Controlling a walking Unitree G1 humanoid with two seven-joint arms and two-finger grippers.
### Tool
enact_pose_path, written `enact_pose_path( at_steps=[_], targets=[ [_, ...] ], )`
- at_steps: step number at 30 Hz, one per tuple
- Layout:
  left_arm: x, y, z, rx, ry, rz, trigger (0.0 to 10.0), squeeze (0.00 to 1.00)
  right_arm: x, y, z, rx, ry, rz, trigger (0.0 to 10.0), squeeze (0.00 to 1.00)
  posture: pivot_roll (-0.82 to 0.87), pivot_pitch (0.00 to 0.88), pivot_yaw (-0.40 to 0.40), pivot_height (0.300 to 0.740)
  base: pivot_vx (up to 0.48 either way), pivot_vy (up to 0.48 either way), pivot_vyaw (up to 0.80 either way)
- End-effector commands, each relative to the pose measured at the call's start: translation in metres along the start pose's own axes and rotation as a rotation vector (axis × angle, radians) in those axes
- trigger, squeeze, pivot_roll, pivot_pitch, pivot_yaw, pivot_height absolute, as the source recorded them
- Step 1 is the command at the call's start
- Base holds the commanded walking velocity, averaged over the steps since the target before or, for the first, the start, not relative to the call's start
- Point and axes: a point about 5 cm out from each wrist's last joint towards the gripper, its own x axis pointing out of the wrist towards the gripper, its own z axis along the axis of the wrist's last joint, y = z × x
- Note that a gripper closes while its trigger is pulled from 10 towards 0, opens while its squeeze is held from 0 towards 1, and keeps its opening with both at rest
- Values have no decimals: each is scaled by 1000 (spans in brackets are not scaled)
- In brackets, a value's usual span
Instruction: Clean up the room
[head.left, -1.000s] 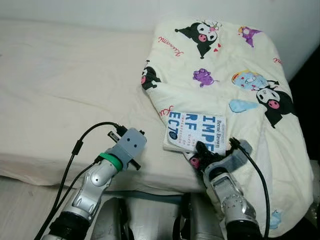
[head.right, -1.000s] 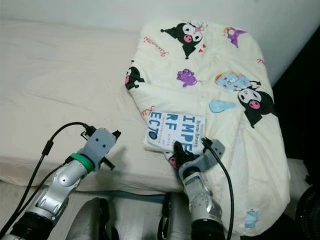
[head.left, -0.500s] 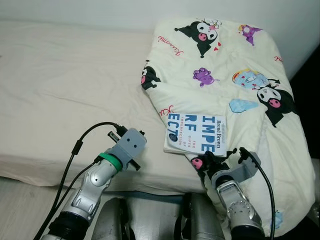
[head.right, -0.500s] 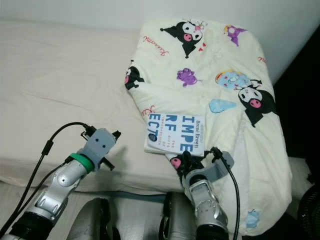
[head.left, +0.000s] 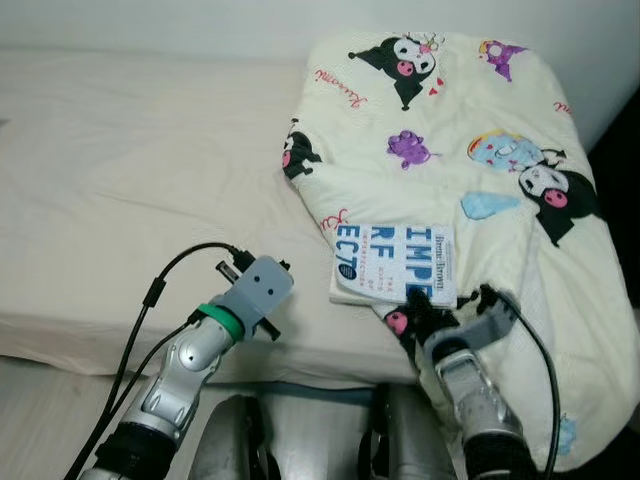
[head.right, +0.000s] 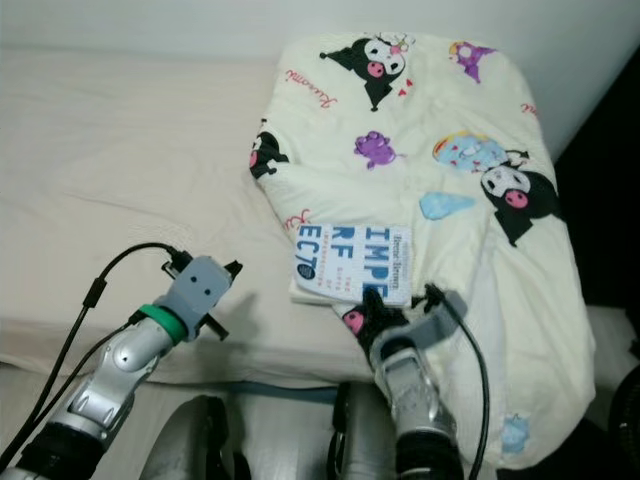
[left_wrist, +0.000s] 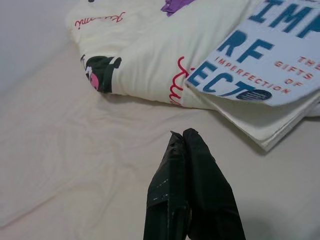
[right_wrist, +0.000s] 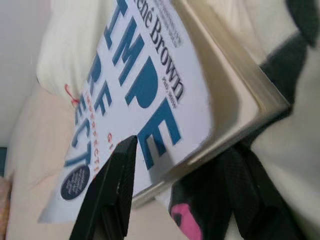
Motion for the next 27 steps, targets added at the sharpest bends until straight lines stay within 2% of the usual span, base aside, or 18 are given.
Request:
enact_pose_path(
  at_steps=[1,5,8,11,14,17,20,23,24,25,26,27],
  targets=[
    [-4,-2,-5,6,26,-21,10000,0,4,-1,-1,25,-18,5,10000,0,30,123,138,606,0,0,0],
    [-4,-3,-5,7,28,-26,10000,0,8,2,0,51,-35,23,10000,0,31,123,141,606,0,0,0],
    [-4,-4,-4,8,27,-34,10000,0,13,14,2,69,-34,126,10000,0,32,127,142,606,0,0,0],
    [-4,-4,-4,8,26,-35,10000,0,15,18,2,74,-29,165,10000,0,32,127,142,606,0,0,0],
    [-4,-4,-3,7,26,-35,10000,0,18,29,0,87,3,251,10000,0,36,128,142,606,0,0,0],
    [-4,-5,-3,6,27,-32,10000,0,23,42,-4,45,53,330,10000,0,41,127,135,606,0,0,0],
    [-4,-5,-3,5,28,-31,10000,0,25,45,-5,18,73,327,10000,0,42,129,133,606,0,0,0],
    [-4,-5,-3,3,31,-25,10000,0,30,45,-12,-105,132,266,10000,0,44,130,131,606,0,0,0],
    [-4,-5,-3,3,31,-25,10000,0,30,45,-12,-105,132,266,10000,0,44,130,131,606,0,0,0],
    [-4,-4,-3,2,33,-23,10000,0,31,42,-17,-167,169,206,10000,0,46,132,130,606,0,0,0],
    [-4,-4,-3,2,33,-23,10000,0,31,42,-17,-167,169,206,10000,0,46,132,130,606,0,0,0],
    [-4,-4,-3,1,35,-21,10000,0,31,39,-20,-200,198,157,7922,0,46,133,127,606,0,0,0]
  ],
)
